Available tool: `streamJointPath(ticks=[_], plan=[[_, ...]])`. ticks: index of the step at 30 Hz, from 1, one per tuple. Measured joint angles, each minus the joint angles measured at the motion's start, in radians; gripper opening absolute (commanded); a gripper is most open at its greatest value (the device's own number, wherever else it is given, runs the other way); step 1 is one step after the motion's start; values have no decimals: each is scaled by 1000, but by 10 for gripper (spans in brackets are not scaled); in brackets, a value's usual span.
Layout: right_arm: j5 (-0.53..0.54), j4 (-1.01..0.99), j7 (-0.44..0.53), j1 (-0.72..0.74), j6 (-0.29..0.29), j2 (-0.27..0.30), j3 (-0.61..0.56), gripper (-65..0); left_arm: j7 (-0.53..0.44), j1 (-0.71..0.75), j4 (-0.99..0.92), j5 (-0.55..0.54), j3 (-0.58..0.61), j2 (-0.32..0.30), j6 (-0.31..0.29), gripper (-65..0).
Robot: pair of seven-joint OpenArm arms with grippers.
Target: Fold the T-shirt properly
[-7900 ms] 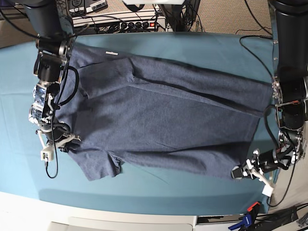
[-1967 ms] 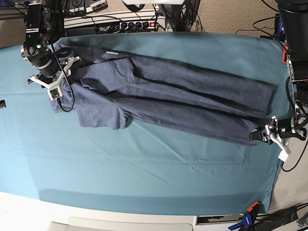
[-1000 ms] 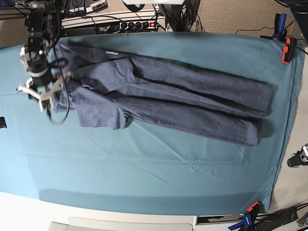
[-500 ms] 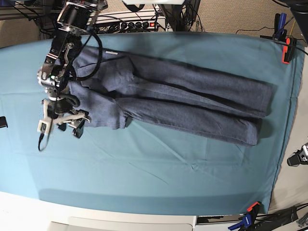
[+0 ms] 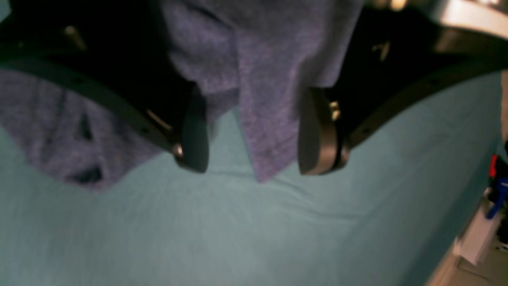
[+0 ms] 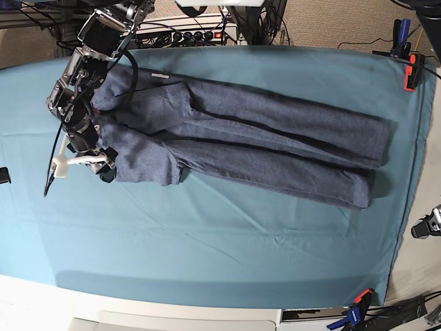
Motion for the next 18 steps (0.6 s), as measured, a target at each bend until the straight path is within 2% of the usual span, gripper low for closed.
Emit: streamJointPath(ticks=[6,13,18], plan=[[8,-85,1,53,4,2,-1,-279,0,0,0,0,0,0,0,-452],[12,-92,-19,63,4,2,-1,-279,0,0,0,0,0,0,0,-452],[15,-92,-36,63,4,9,-85,-279,0,0,0,0,0,6,0,-452]])
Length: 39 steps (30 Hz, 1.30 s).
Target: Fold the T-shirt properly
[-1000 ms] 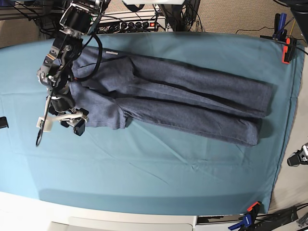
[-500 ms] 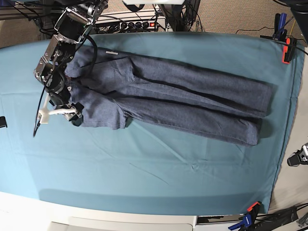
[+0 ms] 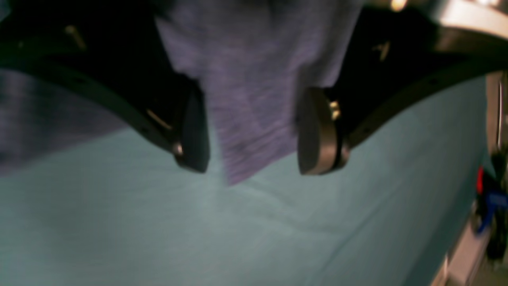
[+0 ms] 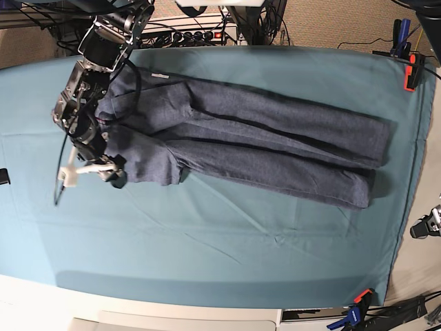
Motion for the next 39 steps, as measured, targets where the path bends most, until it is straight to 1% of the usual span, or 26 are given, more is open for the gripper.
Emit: streamJointPath(ticks=[3,7,14,19,21,23,27,29,31,33,39], plan=[[-4,0,-2,2,0,0,-87,-279,-1,0,0,0,0,3,0,-452],[-54,0,7,5,8,0,-167,-280,0,0,0,0,0,2,0,-452],[-72,1,16,5,11,0,-180,-286,0,0,0,0,0,2,0,-453],[-80,1,18,5,11,0,-180,-388,0,0,0,0,0,2,0,-453],[-82,1,11,5,31,1,-180,-422,0,0,0,0,0,2,0,-453],[-82,0,9,3,45,0,-180,-427,0,0,0,0,0,2,0,-453],[-82,1,10,2,49,0,-181,-427,0,0,0,0,0,2,0,-454],[-82,3,0,2,91,1,-181,-428,0,0,0,0,0,2,0,-454],[-76,14,-24,-2,115,-2,-181,-445,0,0,0,0,0,2,0,-454],[-53,26,-43,-6,129,-2,-181,-487,0,0,0,0,0,2,0,-454],[-37,51,-58,-6,157,-2,-181,-607,0,0,0,0,0,2,0,-454]])
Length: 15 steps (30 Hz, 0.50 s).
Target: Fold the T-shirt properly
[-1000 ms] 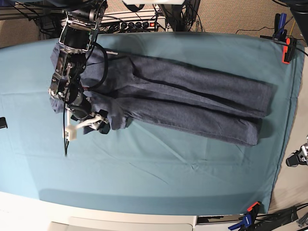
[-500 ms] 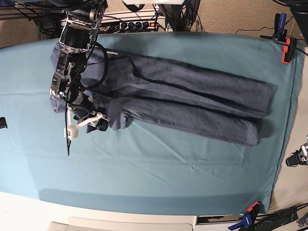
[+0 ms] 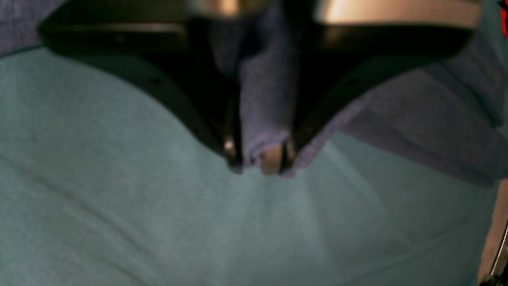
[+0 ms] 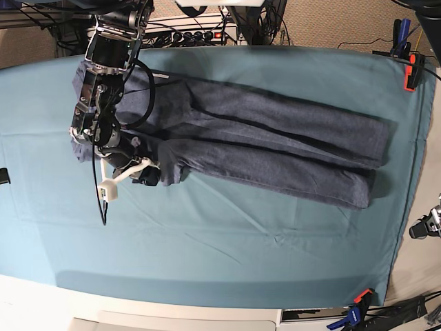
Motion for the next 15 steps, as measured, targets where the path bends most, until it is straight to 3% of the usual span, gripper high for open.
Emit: streamJointPath(ticks=[2,7,11,15], plan=[[0,0,-4,0,14,0,0,-644,0,0,0,0,0,0,0,-454],[35,0,-45,0,16,0,0,-650,0,0,0,0,0,0,0,-454],[124,2,-90,0,99,0,0,-650,0,0,0,0,0,0,0,-454],[168,2,-123,0,113,0,-2,-650,0,0,0,0,0,0,0,-454]])
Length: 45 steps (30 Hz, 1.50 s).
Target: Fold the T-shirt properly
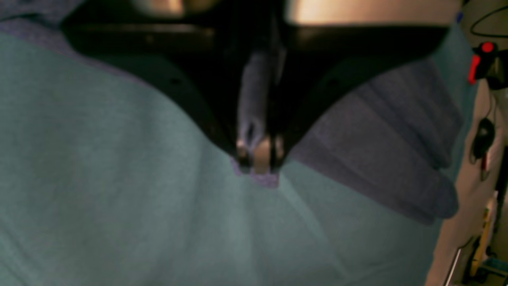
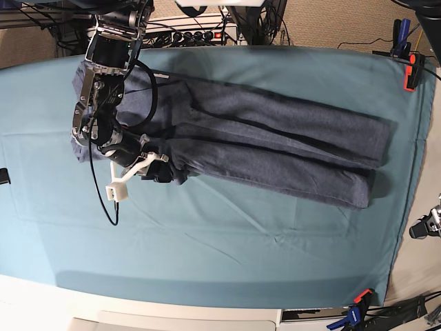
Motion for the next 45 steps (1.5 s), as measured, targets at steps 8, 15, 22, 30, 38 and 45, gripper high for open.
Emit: streamJointPath(ticks=[8,15,22,30,38,45], plan=[[77,1,-100,0,48,0,0,-650,0,0,0,0,0,0,0,-454],[153,114,-258,0,52,5,-2,-650,0,0,0,0,0,-3,0,-454],[149,211,-298,0,56,93,-3,-650,0,0,0,10,0,-3,0,-454],[188,216,-313,-73,56,158,-4,-650,0,0,0,11,0,-3,0,-454],[259,216,-332,-169,72,161,-4,-650,0,0,0,11,0,-3,0,-455],[299,216,-351,-195,74,161,-4,-650,0,0,0,11,0,-3,0,-454]])
